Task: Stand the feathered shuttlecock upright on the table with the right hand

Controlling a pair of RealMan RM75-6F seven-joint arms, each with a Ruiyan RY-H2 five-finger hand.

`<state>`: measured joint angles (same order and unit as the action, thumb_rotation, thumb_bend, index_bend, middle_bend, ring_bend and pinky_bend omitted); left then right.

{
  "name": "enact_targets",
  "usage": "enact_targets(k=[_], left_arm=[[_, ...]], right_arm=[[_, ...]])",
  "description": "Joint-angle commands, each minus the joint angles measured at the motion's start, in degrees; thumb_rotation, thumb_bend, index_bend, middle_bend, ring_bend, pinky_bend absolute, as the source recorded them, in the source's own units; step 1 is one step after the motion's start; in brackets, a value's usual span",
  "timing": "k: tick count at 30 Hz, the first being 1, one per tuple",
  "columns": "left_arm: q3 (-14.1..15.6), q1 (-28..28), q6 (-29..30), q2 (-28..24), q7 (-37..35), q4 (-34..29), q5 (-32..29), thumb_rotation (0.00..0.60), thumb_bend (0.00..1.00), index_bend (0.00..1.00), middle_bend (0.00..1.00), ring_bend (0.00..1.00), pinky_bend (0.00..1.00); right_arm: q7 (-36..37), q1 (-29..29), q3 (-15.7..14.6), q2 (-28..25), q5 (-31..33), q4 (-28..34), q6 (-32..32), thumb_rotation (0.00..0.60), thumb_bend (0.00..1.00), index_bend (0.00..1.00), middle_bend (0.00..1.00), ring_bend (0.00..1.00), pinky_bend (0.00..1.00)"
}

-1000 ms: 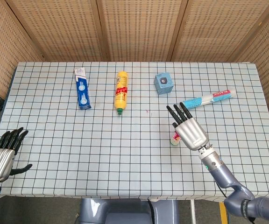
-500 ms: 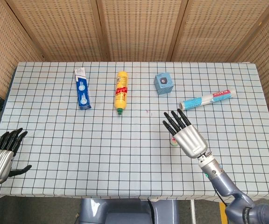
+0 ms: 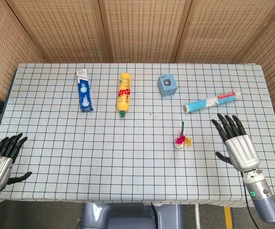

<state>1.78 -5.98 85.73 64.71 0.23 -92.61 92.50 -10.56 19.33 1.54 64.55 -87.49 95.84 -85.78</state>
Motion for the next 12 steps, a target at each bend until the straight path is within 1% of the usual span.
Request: enact_targets(k=[1,2,5,12], left_arm=[[0.2,0.4,1.1,-0.1,-0.3,-0.1,0.9,0.6,0.0,0.0,0.0,0.0,0.0],[0.4,0.7,2.2,-0.1,-0.3,-0.1,2.0,0.6,0.0,0.0,0.0,0.0,0.0],[0.8,1.2,3.1,0.1,-0.3,0.3,3.2,0.6,0.0,0.0,0.0,0.0,0.0],[0.9,1.4,3.6,0.2,-0.7,0.7,3.6,0.6,0.0,0.0,0.0,0.0,0.0]], right_arm=[[3.3,-3.9,-0.9,0.2,3.3,-0.5,-2.3,0.6,0.0,0.0,0.0,0.0,0.0],[4.1,-6.3,-1.3,1.7,5.1,-1.6,-3.9,0.6,0.0,0.0,0.0,0.0,0.0],[5.1,-8.8,-1.2,4.4,5.4,-4.1,-6.3,0.6,0.0,0.0,0.0,0.0,0.0],[5.2,-10.7,-0.7,6.0,4.2,-6.7,-7.5,0.6,0.0,0.0,0.0,0.0,0.0]])
